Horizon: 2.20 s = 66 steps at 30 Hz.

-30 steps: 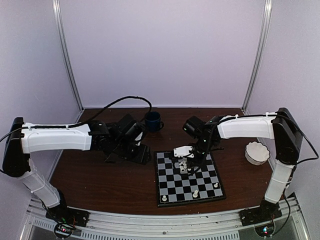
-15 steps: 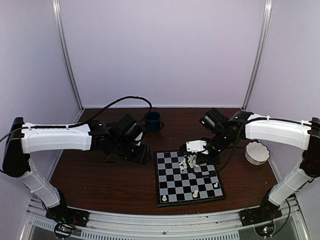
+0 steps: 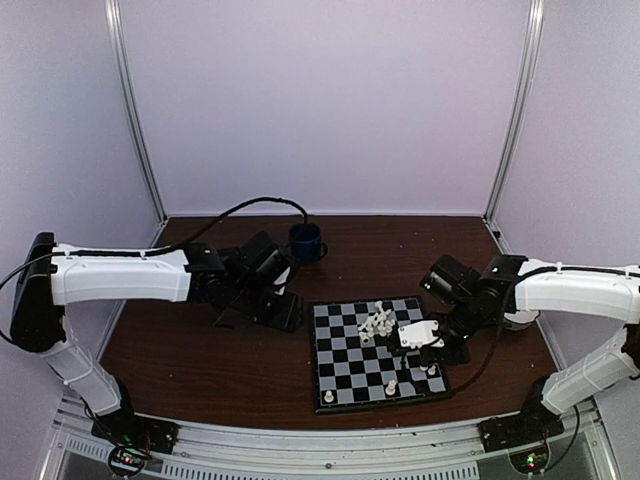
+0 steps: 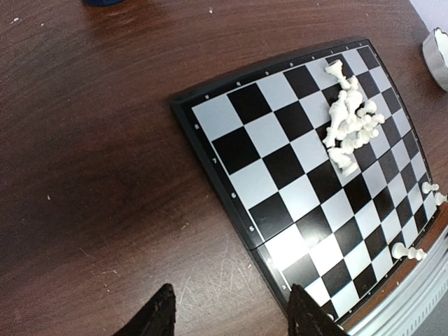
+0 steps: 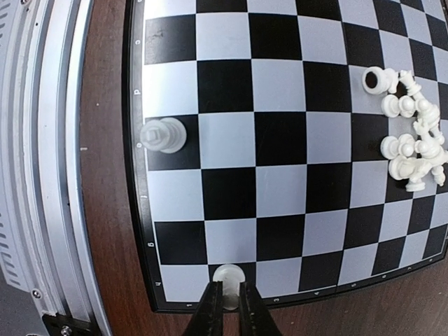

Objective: Set up the chess pieces on the board
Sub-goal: Place the pawn at g2, then pick up the pawn from the chessboard.

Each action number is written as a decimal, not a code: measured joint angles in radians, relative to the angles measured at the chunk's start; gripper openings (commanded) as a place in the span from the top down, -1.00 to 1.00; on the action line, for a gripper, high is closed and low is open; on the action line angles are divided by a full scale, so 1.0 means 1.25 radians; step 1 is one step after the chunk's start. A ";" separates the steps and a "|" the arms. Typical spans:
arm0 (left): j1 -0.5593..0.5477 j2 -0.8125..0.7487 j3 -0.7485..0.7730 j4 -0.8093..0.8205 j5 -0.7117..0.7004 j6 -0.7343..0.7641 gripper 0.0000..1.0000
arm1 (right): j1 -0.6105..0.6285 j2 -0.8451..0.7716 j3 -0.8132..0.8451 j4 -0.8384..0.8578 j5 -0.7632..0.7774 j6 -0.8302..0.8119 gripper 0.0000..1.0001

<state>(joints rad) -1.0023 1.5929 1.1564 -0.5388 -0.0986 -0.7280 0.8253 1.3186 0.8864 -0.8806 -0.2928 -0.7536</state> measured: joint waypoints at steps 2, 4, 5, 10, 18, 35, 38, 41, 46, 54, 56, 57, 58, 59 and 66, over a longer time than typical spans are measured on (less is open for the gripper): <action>0.000 0.005 0.003 0.000 0.002 0.000 -0.10 | 0.007 0.000 -0.017 0.011 0.003 0.000 0.82; -0.001 0.006 0.009 0.000 0.005 0.000 -0.10 | 0.013 0.002 -0.032 0.015 0.006 0.000 0.82; -0.001 0.006 0.012 0.001 0.006 0.000 -0.10 | 0.014 0.005 -0.036 0.017 0.008 0.000 0.82; -0.001 0.006 0.014 0.006 0.007 0.000 -0.10 | 0.018 0.028 -0.039 0.034 0.012 0.001 0.82; -0.001 0.006 0.014 0.009 0.007 0.000 -0.10 | 0.025 0.050 -0.039 0.059 0.024 0.001 0.81; -0.001 0.007 0.014 0.012 0.007 0.000 -0.10 | 0.028 0.077 -0.039 0.077 0.037 0.015 0.61; -0.001 0.009 0.014 0.012 0.007 0.000 -0.11 | 0.028 0.077 -0.039 0.079 0.038 0.019 0.52; -0.001 0.009 0.014 0.012 0.007 0.001 -0.11 | 0.028 0.076 -0.037 0.077 0.038 0.022 0.46; -0.001 0.009 0.014 0.012 0.007 0.001 -0.11 | 0.017 0.035 0.019 0.028 0.041 0.015 0.43; -0.001 0.009 0.012 0.013 0.007 0.000 -0.12 | -0.047 0.034 0.216 0.018 0.038 0.000 0.53; -0.001 0.008 0.008 0.014 0.006 0.000 -0.12 | -0.049 0.070 0.226 0.023 0.038 0.002 0.55; -0.001 0.005 0.003 0.015 0.006 0.000 -0.12 | -0.051 0.094 0.229 0.025 0.038 0.003 0.55; -0.001 0.001 -0.002 0.015 0.006 0.000 -0.12 | -0.051 0.115 0.231 0.027 0.037 0.005 0.56; -0.002 -0.004 -0.009 0.015 0.005 0.000 -0.12 | -0.051 0.139 0.235 0.028 0.037 0.008 0.56; -0.002 -0.045 -0.044 0.013 -0.001 0.000 -0.12 | -0.051 0.276 0.288 0.032 0.026 0.020 0.56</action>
<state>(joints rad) -1.0054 1.5360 1.1015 -0.5232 -0.0994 -0.7284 0.7612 1.6642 1.2465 -0.8406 -0.2607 -0.7280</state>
